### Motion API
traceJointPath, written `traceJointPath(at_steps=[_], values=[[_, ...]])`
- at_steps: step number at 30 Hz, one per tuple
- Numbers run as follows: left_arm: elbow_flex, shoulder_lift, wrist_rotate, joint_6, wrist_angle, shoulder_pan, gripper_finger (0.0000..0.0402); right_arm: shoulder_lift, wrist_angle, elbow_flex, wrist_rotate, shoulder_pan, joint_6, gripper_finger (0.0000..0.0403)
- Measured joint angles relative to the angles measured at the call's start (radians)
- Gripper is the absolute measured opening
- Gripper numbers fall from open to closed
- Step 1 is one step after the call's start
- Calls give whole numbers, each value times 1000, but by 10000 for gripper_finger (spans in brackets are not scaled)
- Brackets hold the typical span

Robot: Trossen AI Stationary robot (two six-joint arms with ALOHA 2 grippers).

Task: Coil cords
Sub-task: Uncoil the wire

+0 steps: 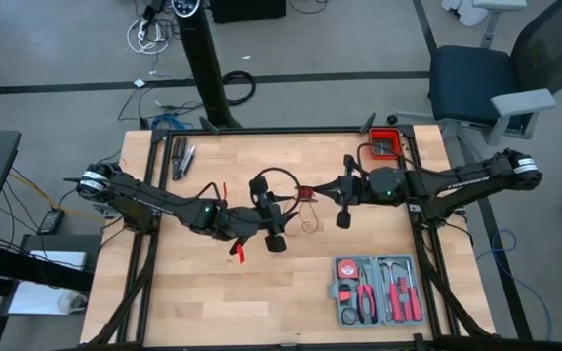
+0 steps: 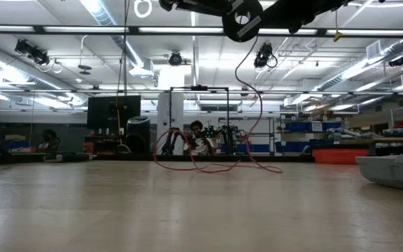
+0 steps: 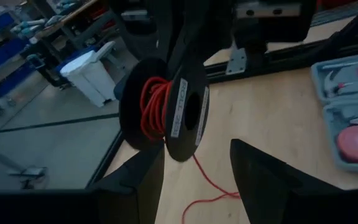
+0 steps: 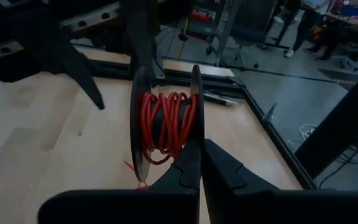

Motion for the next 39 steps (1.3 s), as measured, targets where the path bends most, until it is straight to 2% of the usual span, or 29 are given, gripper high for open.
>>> traceJointPath(at_steps=[5,9,11,15,16,20,24,30,35,39], values=[[0,0,30,-2,31,0,182,37,41,0,-47,0,-16,1],[0,0,30,-1,28,0,154,66,85,0,-50,0,-27,1],[0,0,29,-2,23,0,125,71,92,0,-56,1,-38,2],[0,-1,10,-10,21,1,27,70,96,0,-54,4,-44,3],[0,-1,4,-14,23,0,16,67,100,0,-62,4,-45,4],[0,0,-5,-23,18,-2,4,66,110,0,-99,4,-43,14],[0,0,-19,-24,9,-1,2,53,102,0,-91,5,-28,37],[0,-3,-50,-23,-24,-2,1,-47,65,0,-126,9,8,78],[0,-6,-44,59,-31,-22,1,-154,-63,2,-122,-1,72,89],[0,-6,-79,142,35,-42,0,-150,-164,0,-124,-20,106,87]])
